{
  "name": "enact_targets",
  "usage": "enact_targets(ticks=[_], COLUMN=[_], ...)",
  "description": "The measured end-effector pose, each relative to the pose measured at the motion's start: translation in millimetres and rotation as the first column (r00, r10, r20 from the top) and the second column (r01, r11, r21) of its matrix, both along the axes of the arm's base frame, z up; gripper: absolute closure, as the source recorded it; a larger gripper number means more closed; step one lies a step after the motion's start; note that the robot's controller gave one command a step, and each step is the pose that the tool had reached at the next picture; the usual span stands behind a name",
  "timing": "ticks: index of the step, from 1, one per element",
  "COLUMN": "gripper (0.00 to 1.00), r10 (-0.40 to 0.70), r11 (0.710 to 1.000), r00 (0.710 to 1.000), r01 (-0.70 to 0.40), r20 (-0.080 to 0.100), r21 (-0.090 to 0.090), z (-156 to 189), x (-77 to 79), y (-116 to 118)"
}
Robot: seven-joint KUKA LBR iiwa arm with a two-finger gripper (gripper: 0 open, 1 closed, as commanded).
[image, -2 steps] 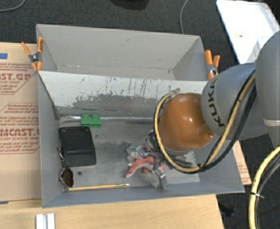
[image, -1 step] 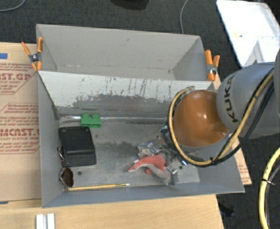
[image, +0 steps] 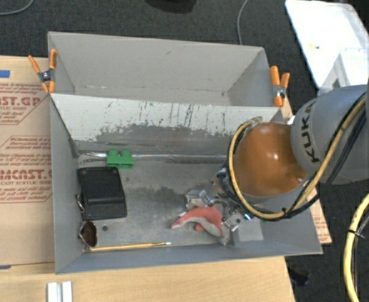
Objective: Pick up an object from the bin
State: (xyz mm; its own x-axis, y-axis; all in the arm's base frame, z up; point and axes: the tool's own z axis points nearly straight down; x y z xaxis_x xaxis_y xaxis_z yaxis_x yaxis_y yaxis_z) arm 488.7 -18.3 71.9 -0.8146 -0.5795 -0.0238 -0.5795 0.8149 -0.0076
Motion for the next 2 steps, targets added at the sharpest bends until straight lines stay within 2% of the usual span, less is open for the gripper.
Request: enact_targets(ticks=[1, 2], gripper=[1.00, 1.00], r10=[-0.101, -0.101], r11=[0.995, 0.995], r00=[0.995, 0.995], r01=[0.101, 0.101], r20=[-0.003, -0.003], r21=[0.001, 0.002], z=[-2.4, -2.2], x=[9.0, 9.0], y=[-12.8, -12.8])
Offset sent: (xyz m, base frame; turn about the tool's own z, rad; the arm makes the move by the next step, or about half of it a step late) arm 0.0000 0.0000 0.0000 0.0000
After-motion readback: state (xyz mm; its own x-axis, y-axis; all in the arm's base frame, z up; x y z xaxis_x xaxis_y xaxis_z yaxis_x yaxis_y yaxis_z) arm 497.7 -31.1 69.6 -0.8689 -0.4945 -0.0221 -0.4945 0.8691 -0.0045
